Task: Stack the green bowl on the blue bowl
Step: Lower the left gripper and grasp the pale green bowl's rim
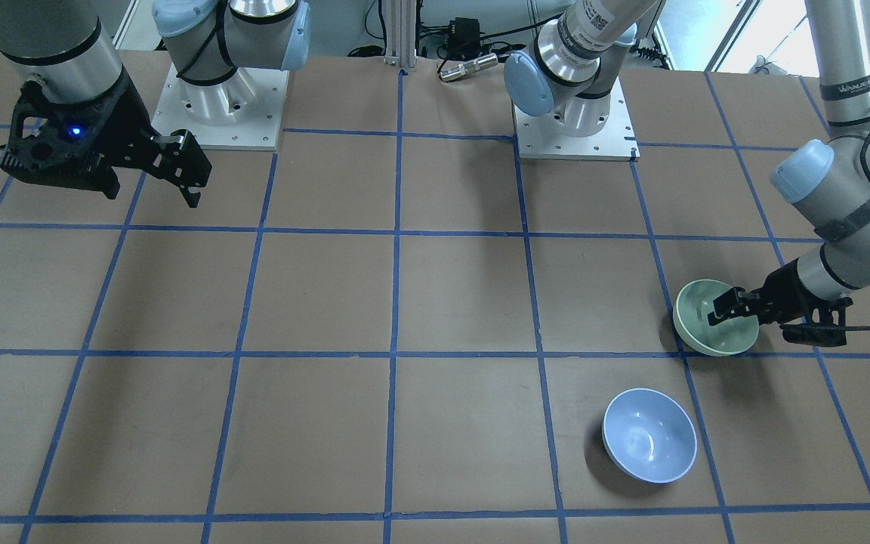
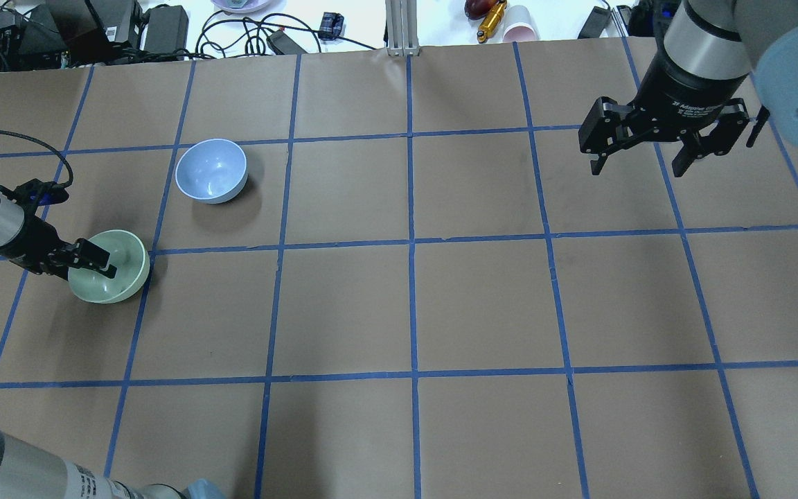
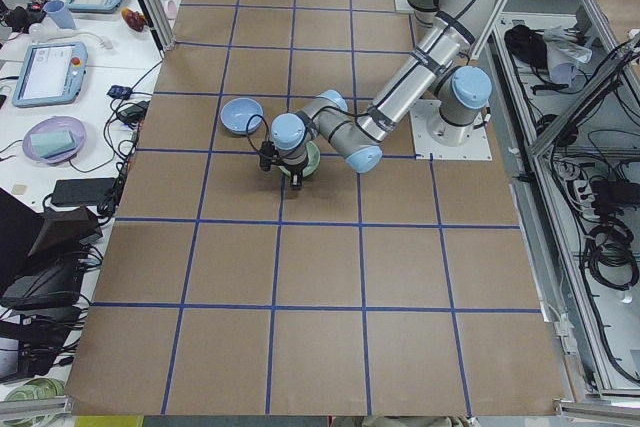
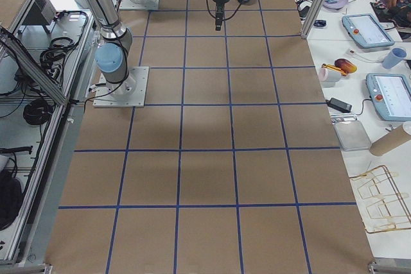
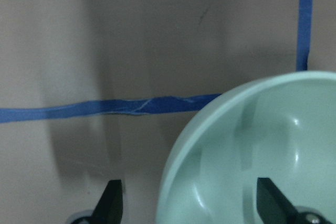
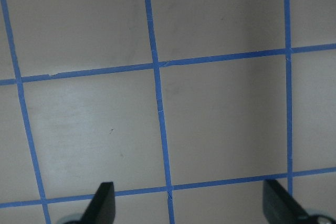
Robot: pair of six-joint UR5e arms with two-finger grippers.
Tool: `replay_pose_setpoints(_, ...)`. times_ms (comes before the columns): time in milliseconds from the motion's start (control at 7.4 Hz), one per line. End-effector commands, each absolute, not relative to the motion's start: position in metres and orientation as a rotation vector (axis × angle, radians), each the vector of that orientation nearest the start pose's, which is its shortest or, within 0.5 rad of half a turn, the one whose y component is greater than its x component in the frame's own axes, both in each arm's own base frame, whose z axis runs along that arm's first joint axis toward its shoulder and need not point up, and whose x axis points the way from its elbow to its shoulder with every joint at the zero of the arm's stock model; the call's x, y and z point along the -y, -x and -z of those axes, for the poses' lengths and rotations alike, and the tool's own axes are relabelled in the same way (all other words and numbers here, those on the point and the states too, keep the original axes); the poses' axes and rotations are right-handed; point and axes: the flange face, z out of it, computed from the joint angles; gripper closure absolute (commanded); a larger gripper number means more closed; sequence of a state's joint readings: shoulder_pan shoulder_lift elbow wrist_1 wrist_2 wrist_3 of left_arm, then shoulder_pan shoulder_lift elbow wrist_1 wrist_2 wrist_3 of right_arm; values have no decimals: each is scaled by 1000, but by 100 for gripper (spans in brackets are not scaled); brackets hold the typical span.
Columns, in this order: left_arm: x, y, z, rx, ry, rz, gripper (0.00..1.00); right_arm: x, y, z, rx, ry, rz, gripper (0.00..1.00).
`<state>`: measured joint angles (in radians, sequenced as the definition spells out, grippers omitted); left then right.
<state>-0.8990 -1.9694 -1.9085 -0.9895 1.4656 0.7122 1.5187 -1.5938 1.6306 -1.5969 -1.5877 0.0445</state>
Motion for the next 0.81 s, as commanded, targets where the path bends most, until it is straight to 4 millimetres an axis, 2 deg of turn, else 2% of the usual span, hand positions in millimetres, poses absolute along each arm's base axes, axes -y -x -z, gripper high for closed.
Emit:
replay_pose_setpoints(0, 512, -222, -178, -3321, -52, -85, 84, 487, -107, -472, -3153, -152, -17, 0)
replay_pose_setpoints(135, 511, -223, -178, -3323, -47, -84, 95, 487, -106, -472, -3155, -152, -17, 0)
replay_pose_setpoints(270, 512, -223, -178, -3322, -50, -81, 99, 487, -106, -472, -3155, -152, -17, 0)
replay_pose_setpoints(676, 511, -225, -179, -3321, -45, -78, 100, 487, -106, -472, -3155, -152, -17, 0)
